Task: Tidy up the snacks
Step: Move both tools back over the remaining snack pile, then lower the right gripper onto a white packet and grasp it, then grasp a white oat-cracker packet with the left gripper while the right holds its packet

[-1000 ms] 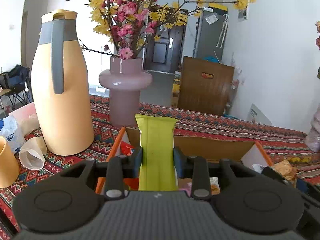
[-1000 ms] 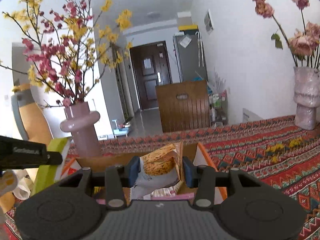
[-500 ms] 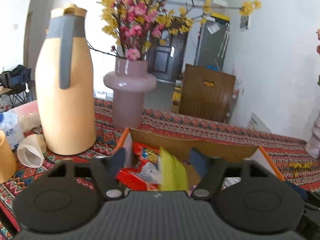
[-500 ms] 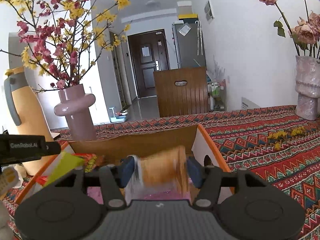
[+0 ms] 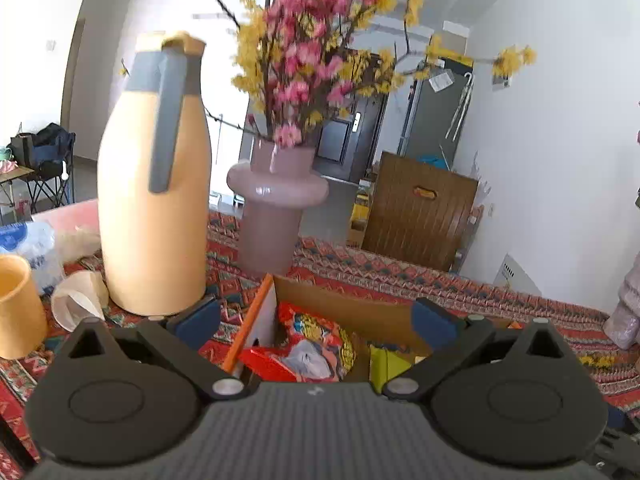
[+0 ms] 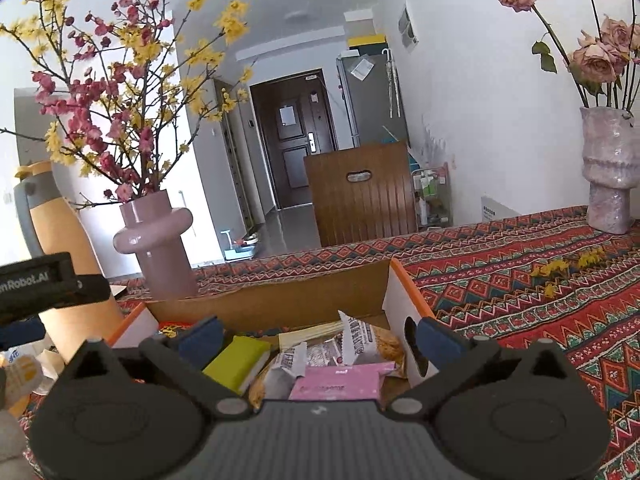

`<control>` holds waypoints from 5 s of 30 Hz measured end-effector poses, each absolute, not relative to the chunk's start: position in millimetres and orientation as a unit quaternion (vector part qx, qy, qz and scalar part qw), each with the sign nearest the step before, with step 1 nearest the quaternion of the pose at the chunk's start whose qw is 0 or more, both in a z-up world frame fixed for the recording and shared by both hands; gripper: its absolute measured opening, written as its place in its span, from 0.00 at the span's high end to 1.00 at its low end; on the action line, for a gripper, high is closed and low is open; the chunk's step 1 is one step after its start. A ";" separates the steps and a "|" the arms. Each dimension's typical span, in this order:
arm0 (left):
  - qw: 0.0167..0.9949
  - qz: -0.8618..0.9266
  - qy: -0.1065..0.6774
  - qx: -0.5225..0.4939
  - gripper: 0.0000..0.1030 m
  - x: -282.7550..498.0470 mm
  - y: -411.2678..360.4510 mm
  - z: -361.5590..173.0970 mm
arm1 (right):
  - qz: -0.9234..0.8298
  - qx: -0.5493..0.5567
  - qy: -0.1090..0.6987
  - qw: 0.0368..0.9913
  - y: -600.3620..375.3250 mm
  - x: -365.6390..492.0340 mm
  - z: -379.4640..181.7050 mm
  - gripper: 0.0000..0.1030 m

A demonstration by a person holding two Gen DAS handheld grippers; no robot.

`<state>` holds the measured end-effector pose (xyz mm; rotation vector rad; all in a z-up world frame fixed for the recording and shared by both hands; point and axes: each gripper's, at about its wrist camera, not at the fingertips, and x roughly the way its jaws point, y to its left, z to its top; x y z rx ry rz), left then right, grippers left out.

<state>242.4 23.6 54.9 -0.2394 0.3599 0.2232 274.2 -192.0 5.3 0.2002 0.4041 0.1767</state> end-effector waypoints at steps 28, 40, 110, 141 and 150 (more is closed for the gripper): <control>0.969 0.084 0.229 -0.045 0.00 105.7 68.1 20.0 | 0.090 0.028 0.187 0.978 -229.1 140.5 19.4 0.00; 0.961 0.080 0.263 -0.038 0.00 106.0 72.6 -32.9 | 0.052 0.049 0.286 0.956 -244.8 151.0 -49.5 0.00; 0.968 0.035 0.235 -0.080 0.00 87.4 81.9 -32.6 | 0.027 0.000 0.320 0.947 -188.1 25.5 -57.7 0.58; 0.936 -0.039 0.350 0.013 0.00 135.0 -9.8 -27.1 | 0.036 0.108 0.250 0.962 -261.4 118.6 -52.2 0.59; 0.912 -0.065 0.402 0.036 0.00 173.2 -63.9 -48.3 | 0.072 0.123 0.244 0.959 -263.0 114.3 -54.3 0.58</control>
